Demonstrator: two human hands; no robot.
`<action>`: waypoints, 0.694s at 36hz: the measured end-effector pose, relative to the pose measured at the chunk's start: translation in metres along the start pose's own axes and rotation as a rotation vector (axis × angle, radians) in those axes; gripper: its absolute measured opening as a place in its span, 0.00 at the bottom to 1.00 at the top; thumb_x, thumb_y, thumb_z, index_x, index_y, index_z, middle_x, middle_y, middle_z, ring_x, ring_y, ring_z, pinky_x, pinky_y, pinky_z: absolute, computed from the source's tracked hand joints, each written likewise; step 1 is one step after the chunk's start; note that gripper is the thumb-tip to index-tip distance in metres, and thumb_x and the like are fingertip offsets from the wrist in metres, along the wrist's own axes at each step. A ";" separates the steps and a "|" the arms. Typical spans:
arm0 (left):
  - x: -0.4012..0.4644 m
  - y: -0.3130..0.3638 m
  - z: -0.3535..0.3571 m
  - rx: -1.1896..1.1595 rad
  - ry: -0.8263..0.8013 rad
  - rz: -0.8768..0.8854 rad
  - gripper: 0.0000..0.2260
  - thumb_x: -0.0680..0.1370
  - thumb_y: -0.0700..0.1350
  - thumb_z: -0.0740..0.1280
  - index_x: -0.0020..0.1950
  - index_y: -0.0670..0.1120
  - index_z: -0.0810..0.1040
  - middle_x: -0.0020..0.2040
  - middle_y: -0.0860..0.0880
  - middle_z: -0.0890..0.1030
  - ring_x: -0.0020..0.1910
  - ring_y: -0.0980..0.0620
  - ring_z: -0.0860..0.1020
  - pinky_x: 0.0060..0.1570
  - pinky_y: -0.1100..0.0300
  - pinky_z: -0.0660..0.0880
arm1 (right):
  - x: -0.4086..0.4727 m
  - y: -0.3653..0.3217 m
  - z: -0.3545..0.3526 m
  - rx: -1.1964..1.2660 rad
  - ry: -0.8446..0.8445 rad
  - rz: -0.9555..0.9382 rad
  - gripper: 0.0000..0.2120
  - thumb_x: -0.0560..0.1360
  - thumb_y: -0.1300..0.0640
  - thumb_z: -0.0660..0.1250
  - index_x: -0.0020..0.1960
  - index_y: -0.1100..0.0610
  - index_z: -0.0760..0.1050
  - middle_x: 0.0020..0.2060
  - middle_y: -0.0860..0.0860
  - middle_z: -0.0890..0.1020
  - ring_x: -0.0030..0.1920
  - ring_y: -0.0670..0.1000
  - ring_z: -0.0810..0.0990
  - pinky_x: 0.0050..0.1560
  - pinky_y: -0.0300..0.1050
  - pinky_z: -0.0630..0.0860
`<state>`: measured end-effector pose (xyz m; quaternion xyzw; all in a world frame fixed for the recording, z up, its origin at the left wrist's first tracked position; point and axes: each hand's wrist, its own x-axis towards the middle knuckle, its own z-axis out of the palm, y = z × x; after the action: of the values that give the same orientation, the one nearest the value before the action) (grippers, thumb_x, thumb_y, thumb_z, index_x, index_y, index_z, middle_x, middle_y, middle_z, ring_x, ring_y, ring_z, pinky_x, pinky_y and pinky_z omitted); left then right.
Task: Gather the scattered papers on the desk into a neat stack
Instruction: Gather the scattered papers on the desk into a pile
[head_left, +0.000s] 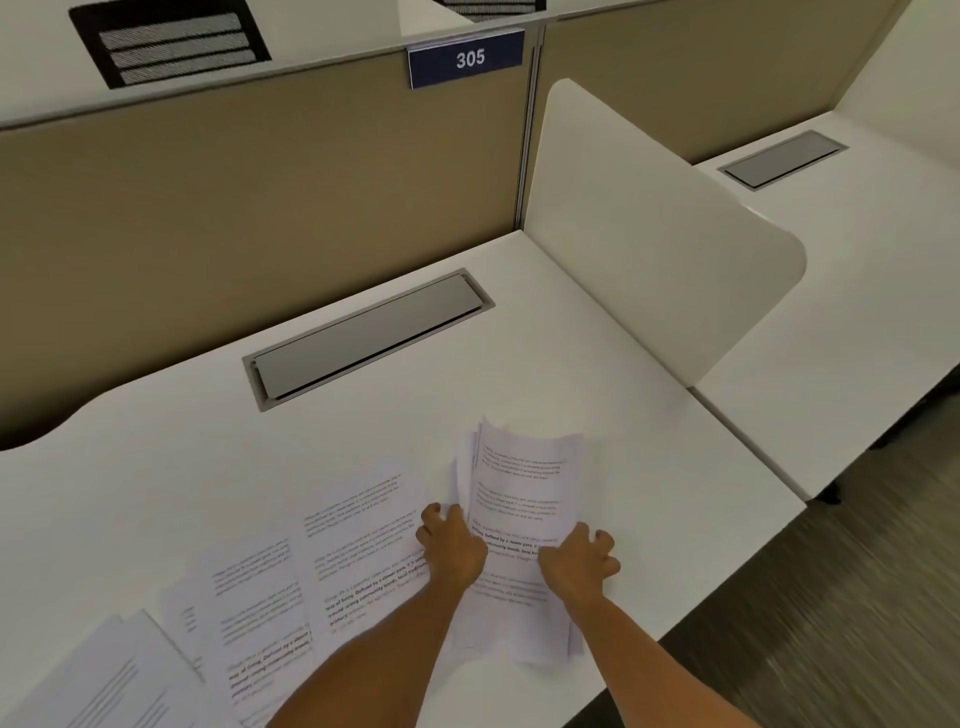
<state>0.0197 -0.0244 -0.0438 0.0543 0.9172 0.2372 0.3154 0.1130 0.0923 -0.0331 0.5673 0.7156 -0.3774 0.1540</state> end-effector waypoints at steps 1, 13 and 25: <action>0.001 0.001 0.000 -0.024 -0.008 -0.002 0.21 0.79 0.40 0.63 0.72 0.42 0.66 0.76 0.41 0.54 0.73 0.39 0.58 0.68 0.49 0.68 | 0.001 -0.001 -0.001 0.005 -0.007 -0.001 0.27 0.76 0.57 0.65 0.73 0.58 0.61 0.75 0.59 0.53 0.69 0.64 0.59 0.69 0.53 0.65; 0.003 0.001 -0.015 -0.242 -0.043 0.071 0.12 0.77 0.38 0.63 0.60 0.39 0.71 0.54 0.41 0.80 0.53 0.41 0.81 0.56 0.45 0.79 | -0.002 -0.007 -0.009 0.515 0.029 -0.015 0.28 0.77 0.66 0.65 0.74 0.59 0.58 0.52 0.57 0.78 0.46 0.54 0.78 0.42 0.45 0.76; -0.013 -0.019 -0.066 -0.504 0.150 0.157 0.18 0.76 0.44 0.71 0.64 0.44 0.73 0.58 0.46 0.82 0.49 0.53 0.78 0.47 0.61 0.74 | -0.022 -0.049 -0.012 0.502 -0.086 -0.243 0.12 0.75 0.65 0.67 0.58 0.59 0.80 0.50 0.54 0.85 0.48 0.53 0.83 0.44 0.42 0.78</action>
<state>-0.0092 -0.0709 0.0002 0.0272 0.8430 0.4851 0.2308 0.0767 0.0825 0.0070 0.4811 0.6554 -0.5822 -0.0072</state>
